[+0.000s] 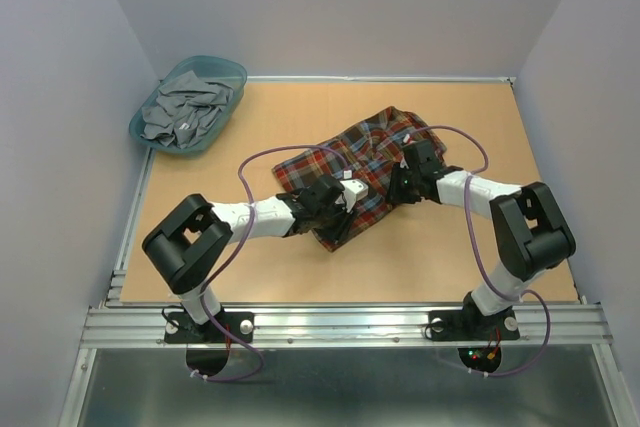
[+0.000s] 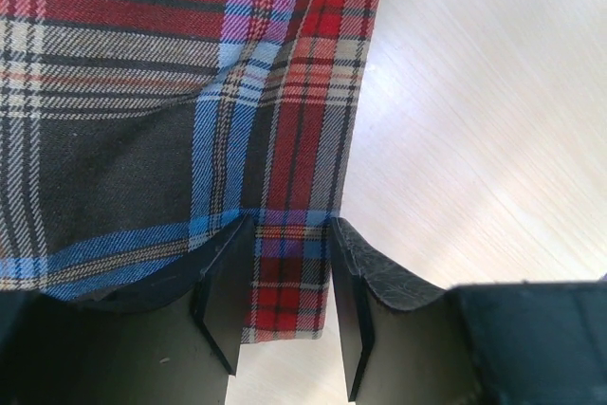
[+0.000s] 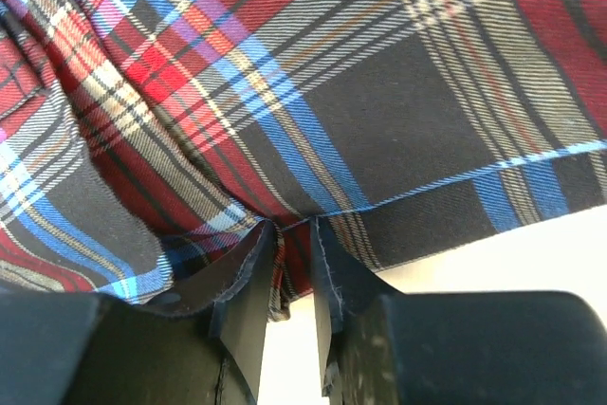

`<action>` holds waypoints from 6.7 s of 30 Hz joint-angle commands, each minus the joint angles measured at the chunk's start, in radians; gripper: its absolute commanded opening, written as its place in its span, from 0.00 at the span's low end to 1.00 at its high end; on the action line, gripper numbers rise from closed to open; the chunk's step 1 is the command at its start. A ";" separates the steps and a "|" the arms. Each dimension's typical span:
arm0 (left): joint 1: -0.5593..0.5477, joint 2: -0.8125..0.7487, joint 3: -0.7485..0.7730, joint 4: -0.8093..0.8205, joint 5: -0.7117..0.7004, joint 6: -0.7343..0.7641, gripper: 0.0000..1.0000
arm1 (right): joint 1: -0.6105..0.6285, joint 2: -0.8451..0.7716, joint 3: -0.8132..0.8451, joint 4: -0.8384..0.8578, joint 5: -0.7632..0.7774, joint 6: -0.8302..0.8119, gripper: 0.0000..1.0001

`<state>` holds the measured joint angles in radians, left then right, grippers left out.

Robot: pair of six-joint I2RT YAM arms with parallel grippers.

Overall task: Fold and stack the long sleeve shirts
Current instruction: Fold the shirt

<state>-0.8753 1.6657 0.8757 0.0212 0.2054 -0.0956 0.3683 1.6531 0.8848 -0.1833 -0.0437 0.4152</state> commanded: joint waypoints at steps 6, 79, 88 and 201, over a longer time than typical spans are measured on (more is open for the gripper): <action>0.001 -0.113 -0.004 -0.122 -0.001 -0.070 0.62 | -0.003 -0.119 0.046 -0.085 0.051 -0.067 0.44; 0.564 -0.481 -0.423 0.219 -0.046 -0.866 0.89 | 0.698 -0.030 0.195 -0.065 0.217 -0.368 0.01; 0.498 -0.330 -0.399 0.378 0.026 -0.928 0.96 | 0.698 -0.072 0.198 -0.059 0.173 -0.328 0.01; 0.070 0.502 1.145 -0.949 -0.637 -0.455 0.16 | 0.267 0.065 -0.116 0.335 -0.202 0.473 0.27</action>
<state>-0.7910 2.1910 1.9816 -0.9894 -0.4374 -0.5053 0.6407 1.7096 0.8013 0.1005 -0.2443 0.8871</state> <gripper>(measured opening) 0.223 0.266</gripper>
